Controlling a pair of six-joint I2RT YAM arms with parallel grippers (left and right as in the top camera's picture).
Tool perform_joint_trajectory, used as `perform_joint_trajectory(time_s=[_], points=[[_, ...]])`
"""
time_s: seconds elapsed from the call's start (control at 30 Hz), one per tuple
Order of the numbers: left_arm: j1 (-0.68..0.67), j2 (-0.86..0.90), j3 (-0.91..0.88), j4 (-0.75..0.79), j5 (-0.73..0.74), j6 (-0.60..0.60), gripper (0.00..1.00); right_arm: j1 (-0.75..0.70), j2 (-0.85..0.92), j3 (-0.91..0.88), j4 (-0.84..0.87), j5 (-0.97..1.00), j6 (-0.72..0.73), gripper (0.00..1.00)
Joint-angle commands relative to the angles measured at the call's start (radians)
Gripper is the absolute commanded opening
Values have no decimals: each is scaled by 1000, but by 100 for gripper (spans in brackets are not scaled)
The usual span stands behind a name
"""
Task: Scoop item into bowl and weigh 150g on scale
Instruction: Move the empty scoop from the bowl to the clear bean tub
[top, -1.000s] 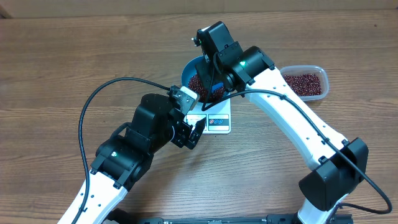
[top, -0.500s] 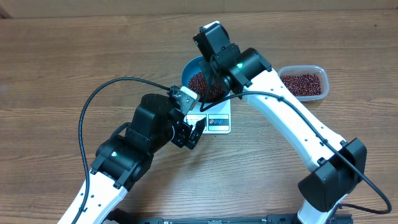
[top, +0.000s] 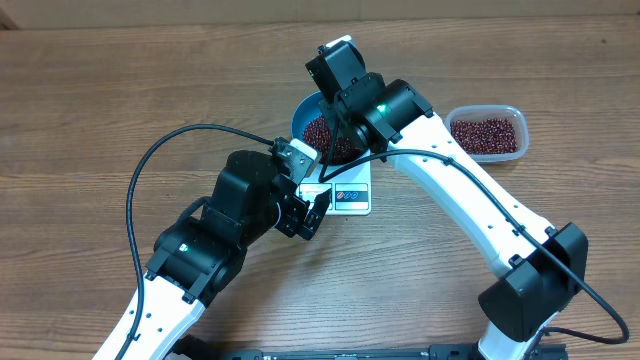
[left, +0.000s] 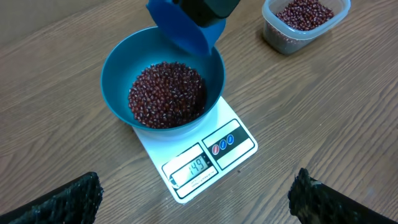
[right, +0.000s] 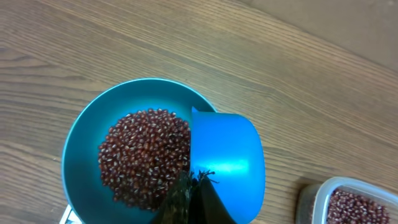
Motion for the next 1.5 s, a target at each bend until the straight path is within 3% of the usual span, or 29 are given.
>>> perform_joint_trajectory(time_s=[0.0,1.2,1.47], points=[[2,4,-5,2,0,-6,100,4,-47,38,3,-20,16,4],[2,4,-5,1,0,-6,99,3,-47,38,8,-73,46,4],[2,4,-5,1,0,-6,99,-15,-109,108,13,68,46,4]])
